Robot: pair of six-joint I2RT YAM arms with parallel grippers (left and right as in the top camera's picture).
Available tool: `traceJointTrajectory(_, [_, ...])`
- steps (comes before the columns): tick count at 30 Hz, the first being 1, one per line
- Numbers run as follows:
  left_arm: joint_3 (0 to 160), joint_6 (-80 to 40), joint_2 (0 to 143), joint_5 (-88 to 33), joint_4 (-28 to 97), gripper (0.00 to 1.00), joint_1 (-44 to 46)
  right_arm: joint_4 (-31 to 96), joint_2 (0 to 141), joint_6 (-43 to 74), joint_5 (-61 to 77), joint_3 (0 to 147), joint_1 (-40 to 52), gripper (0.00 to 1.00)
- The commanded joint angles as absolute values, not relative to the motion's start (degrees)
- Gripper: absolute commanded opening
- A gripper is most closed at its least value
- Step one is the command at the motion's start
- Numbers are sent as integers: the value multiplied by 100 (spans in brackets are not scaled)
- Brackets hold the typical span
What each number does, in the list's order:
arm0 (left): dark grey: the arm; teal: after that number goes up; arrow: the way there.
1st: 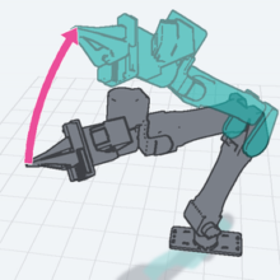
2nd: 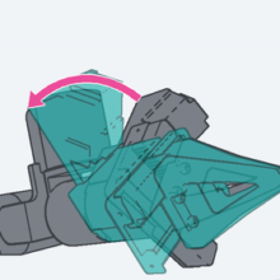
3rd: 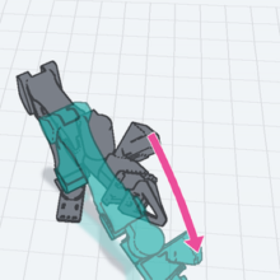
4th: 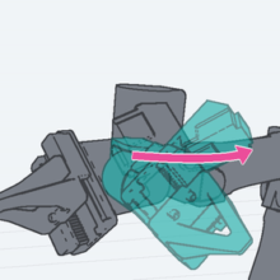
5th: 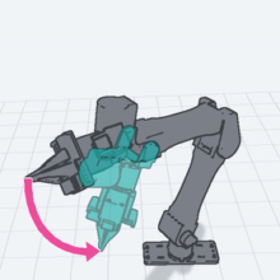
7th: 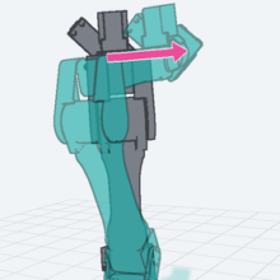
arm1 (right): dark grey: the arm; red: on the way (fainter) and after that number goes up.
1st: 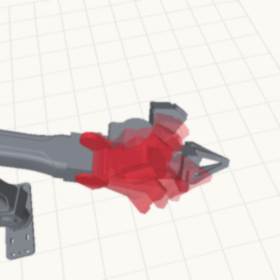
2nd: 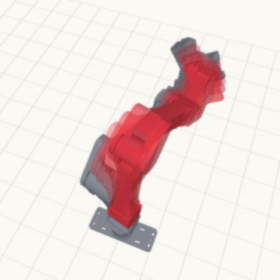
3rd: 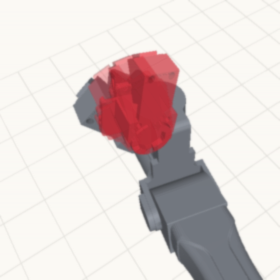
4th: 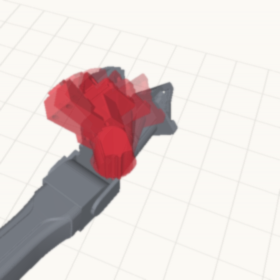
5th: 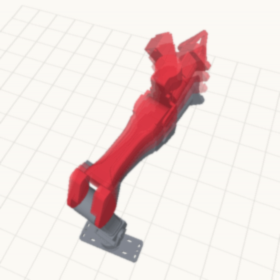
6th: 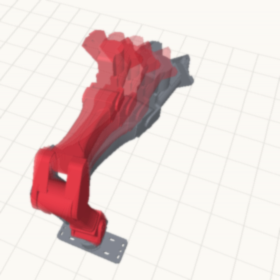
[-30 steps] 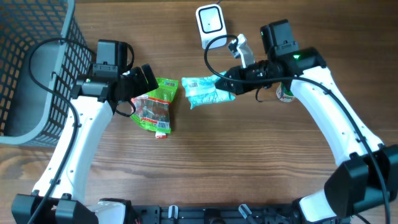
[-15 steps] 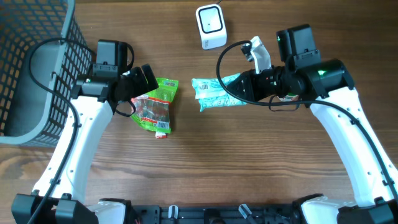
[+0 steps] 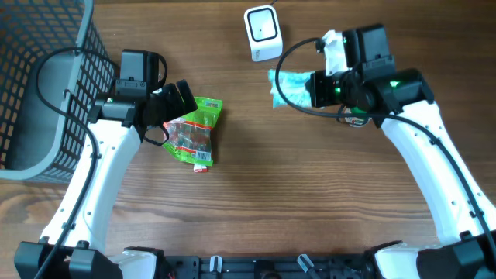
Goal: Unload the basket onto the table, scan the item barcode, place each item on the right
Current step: 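Hold the wipes pack barcode over the white scanner with the right gripper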
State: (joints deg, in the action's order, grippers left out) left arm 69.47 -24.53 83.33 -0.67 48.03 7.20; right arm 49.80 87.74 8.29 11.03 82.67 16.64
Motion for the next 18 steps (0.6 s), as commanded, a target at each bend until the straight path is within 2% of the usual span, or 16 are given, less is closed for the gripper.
traceJointTrajectory(1, [6934,-2445,8359,-12,4807,100,685,5118,8814,1135,-158,9791,1651,4])
traceJointTrajectory(5, [6934,-2445,8359,-12,4807,100,685,5749,9478,718,-937,11627,1653,4])
traceJointTrajectory(7, [6934,-2445,8359,-12,4807,100,685,5607,9937,336,-1315,12189,1653,4])
traceJointTrajectory(12, [6934,-2445,8359,-12,4807,100,685,4635,10886,-478,-2429,12175,1999,4])
traceJointTrajectory(18, [6934,-2445,8359,-12,4807,100,685,3284,12418,-2991,-4864,12169,2786,4])
